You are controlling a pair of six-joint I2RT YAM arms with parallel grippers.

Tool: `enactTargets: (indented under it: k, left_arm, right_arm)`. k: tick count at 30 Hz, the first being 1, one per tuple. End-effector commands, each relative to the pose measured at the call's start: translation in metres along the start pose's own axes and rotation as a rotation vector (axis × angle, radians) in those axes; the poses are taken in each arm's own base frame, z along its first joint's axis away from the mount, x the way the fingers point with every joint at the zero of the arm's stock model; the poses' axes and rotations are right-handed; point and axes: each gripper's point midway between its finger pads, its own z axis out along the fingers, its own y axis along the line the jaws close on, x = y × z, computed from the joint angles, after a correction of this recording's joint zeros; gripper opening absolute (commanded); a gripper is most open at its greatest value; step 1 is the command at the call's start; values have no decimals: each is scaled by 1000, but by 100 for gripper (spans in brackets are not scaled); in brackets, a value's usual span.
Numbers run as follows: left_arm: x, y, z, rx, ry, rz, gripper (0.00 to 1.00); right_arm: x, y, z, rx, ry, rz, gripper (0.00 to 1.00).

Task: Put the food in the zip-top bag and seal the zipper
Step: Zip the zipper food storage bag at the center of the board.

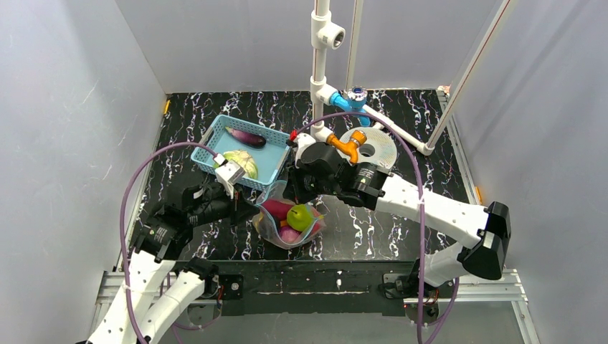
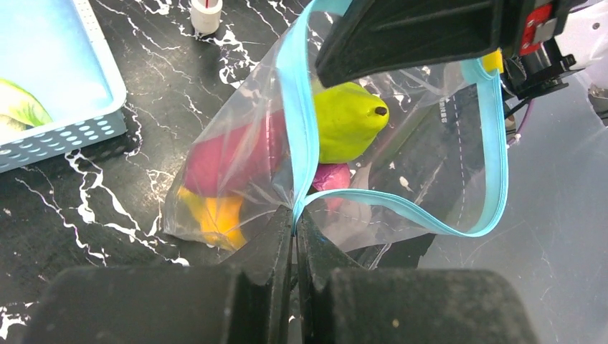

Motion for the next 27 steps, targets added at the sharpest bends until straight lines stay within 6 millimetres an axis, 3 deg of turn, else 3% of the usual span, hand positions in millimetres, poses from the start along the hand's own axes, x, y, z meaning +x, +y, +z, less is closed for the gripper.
enactTargets:
  k: [1,9,16,22,27]
  left_arm:
    - [3,0,-2,-22,-51,-31,0]
    - [1,-2,-11,-46,-140,-77,0]
    - [1,13,-17,-151,-175,-101,0]
    - [1,19,-23,-197,-200,-96,0]
    - [2,21,-24,-207,-200,-95,0]
  right_arm:
    - [-12,-1,-19,-3,-50,-58,8]
    - [-13,-16,-37,15,-68,-321,44]
    - [6,2,-69,-185,-83,-498,96]
    - [13,14,-101,-329,-241,-568,98]
    - [18,4,-107,-383,-529,-660,98]
